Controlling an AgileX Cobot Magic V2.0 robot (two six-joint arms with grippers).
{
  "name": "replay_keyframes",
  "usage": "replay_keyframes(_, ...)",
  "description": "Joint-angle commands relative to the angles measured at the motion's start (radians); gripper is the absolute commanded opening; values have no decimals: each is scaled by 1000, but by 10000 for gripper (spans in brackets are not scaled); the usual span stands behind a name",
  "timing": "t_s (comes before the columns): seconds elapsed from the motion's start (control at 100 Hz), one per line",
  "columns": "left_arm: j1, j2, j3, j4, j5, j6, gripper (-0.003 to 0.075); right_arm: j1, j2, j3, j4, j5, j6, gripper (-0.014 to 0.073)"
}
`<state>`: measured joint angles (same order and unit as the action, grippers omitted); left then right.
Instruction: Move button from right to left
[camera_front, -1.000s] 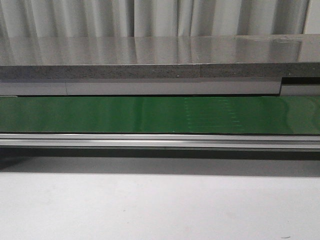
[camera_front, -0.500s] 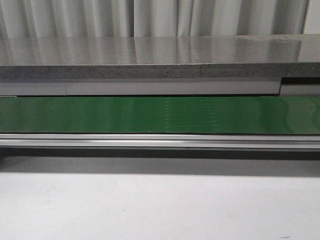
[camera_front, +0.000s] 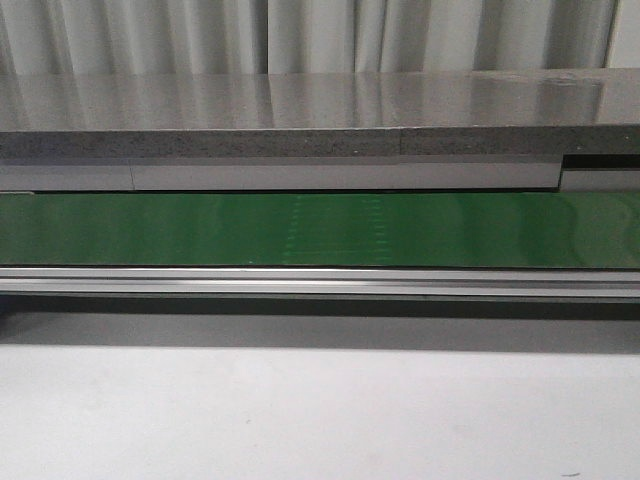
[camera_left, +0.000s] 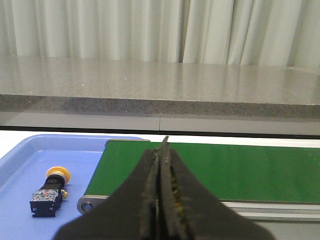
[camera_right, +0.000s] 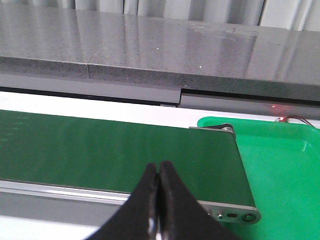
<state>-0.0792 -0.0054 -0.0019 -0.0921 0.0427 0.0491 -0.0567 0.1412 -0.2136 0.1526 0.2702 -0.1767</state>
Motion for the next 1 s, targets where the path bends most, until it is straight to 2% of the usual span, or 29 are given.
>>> replay_keyframes(0.0, -4, -31, 45, 0, -74, -11, -20, 0, 8, -26, 1, -78, -4, -67)
replay_keyframes(0.67, -4, -31, 45, 0, -74, -11, -20, -3, 8, -18, -21, -110, -4, -67)
replay_keyframes(0.8, -4, -31, 45, 0, -74, -11, -20, -3, 3, 58, -60, -270, 15, -67)
replay_keyframes(0.9, -4, -31, 45, 0, -74, -11, -20, -3, -27, 153, -153, -429, 119, -67)
replay_keyframes(0.99, -4, -31, 45, 0, -74, -11, -20, -3, -75, 218, -241, -450, 228, -67)
